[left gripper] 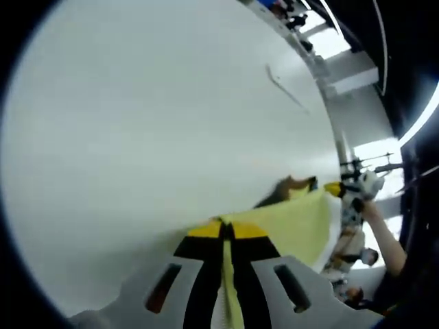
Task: Fold the garment on the visible template until the final outline fits inside the template.
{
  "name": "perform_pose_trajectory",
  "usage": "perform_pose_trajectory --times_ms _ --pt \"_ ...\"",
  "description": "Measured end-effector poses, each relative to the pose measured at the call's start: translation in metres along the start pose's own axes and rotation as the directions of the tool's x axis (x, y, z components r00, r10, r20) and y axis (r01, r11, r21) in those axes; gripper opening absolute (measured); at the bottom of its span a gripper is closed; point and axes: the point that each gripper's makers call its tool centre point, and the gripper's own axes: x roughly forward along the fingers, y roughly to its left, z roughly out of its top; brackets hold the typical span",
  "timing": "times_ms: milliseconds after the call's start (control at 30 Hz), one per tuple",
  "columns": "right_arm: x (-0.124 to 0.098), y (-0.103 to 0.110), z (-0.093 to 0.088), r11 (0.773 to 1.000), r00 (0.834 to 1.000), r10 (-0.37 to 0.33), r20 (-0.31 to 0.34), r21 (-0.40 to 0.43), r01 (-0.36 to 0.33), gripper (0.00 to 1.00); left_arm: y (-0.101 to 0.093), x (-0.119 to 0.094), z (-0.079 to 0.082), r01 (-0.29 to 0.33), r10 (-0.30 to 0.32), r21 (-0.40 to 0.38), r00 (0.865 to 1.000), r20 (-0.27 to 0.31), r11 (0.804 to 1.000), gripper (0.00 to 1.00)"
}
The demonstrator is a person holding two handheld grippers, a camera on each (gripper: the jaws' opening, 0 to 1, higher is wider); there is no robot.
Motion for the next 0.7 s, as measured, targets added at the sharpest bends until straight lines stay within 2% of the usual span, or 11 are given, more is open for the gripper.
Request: perform_pose_trajectory --times_ms 200,433,533,700 --pt "0.001 -0.001 0.001 1.0 1.0 -0.01 0.008 0.011 0.01 0.03 -0.006 -0.001 -0.001 -0.006 0.006 0.008 1.0 0.006 1.0 0.0" --pt "-0.005 -0.008 0.007 0.998 0.998 -0.058 0.036 -0.007 0.059 0.1 -0.002 -0.006 0.008 -0.012 0.011 0.077 1.0 0.024 0.997 0.01" --pt "-0.01 -0.01 0.011 0.998 0.996 -0.07 0.058 0.004 0.07 0.16 -0.004 -0.011 0.011 -0.013 0.009 0.097 0.999 0.047 0.995 0.01" --pt "-0.016 -0.012 0.011 0.996 0.994 -0.092 0.059 -0.002 0.092 0.16 -0.001 -0.021 0.015 -0.042 0.032 0.121 0.996 0.083 0.992 0.0"
